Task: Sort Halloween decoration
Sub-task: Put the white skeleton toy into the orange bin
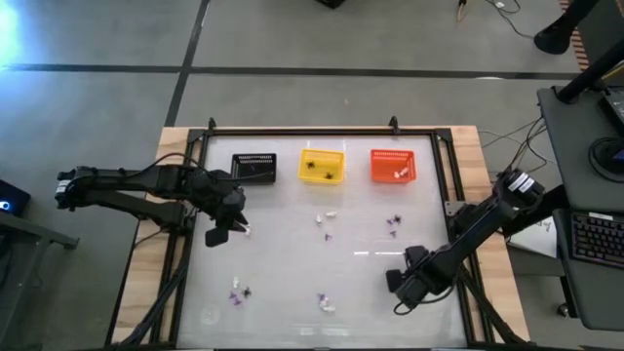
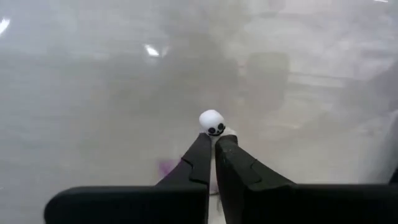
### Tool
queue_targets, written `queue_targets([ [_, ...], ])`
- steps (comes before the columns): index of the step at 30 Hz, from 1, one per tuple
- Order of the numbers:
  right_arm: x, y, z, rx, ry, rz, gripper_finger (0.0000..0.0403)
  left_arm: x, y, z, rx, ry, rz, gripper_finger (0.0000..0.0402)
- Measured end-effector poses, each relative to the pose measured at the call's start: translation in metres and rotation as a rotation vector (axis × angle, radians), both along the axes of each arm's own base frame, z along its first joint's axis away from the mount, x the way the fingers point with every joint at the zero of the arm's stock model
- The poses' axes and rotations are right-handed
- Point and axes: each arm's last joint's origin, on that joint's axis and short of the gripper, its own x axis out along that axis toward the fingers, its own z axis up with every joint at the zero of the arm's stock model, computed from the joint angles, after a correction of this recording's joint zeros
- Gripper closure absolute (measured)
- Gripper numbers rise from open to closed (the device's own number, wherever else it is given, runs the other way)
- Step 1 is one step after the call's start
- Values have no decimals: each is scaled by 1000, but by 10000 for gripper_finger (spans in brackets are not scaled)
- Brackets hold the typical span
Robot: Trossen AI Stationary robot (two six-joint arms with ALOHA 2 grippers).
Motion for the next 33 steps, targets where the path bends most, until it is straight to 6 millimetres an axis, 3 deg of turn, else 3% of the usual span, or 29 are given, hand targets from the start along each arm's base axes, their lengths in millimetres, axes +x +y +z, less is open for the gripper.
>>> queue_targets([
  [11,9,-5,20,-99,-134,-29,396,-10,0,8,7,-58,1,315],
  [21,23,-34,31,-182,-211,-23,395,-23,6,17,130,-133,137,315],
  [33,28,-24,30,8,-179,59,383,-26,6,19,109,-140,162,315],
])
